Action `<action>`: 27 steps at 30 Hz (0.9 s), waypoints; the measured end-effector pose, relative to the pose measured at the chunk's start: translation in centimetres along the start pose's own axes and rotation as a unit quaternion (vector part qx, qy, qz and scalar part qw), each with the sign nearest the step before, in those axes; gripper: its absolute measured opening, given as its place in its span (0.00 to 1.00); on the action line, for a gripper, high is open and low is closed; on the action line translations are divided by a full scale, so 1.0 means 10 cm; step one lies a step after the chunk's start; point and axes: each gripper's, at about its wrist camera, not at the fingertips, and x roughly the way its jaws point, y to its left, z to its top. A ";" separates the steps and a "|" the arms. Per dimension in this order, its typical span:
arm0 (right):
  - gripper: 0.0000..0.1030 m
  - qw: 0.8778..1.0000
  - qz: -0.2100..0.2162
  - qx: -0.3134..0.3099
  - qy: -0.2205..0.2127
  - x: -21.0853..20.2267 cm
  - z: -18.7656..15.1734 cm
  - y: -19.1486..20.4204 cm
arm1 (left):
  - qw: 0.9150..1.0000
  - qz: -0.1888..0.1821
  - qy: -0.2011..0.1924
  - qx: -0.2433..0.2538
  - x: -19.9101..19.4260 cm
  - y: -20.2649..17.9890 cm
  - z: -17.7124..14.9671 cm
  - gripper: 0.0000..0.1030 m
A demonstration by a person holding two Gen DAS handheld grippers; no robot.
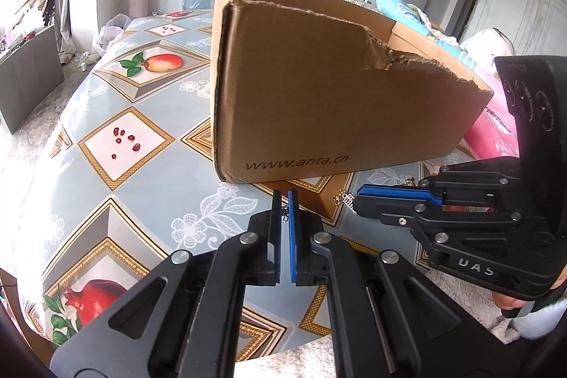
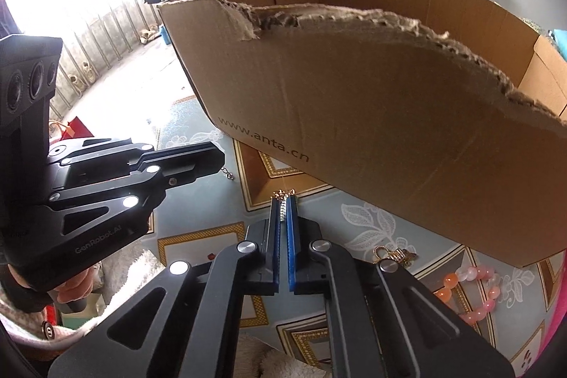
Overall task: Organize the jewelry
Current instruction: 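Move the left gripper to the thin metal chain and grasp it, then carry the chain into the cardboard box and open the left gripper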
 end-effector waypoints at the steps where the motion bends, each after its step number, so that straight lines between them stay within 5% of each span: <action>1: 0.03 1.000 0.000 -0.002 -0.002 -0.02 0.01 0.01 | 1.000 0.000 -0.001 0.000 0.00 0.00 0.00 0.03; 9: 0.03 1.000 -0.010 0.001 -0.009 -0.13 0.00 0.03 | 1.000 0.000 -0.004 -0.005 -0.04 0.03 -0.01 0.03; 14: 0.22 1.000 -0.011 0.001 -0.001 -0.07 0.00 0.04 | 1.000 -0.002 -0.004 -0.007 -0.04 0.04 -0.02 0.03; 22: 0.21 1.000 -0.011 -0.010 0.013 0.11 0.10 0.06 | 1.000 -0.001 -0.005 -0.009 -0.04 0.08 -0.02 0.03; 27: 0.05 0.999 -0.014 -0.030 0.015 0.12 0.12 0.15 | 1.000 0.001 -0.005 -0.011 -0.04 0.09 -0.02 0.03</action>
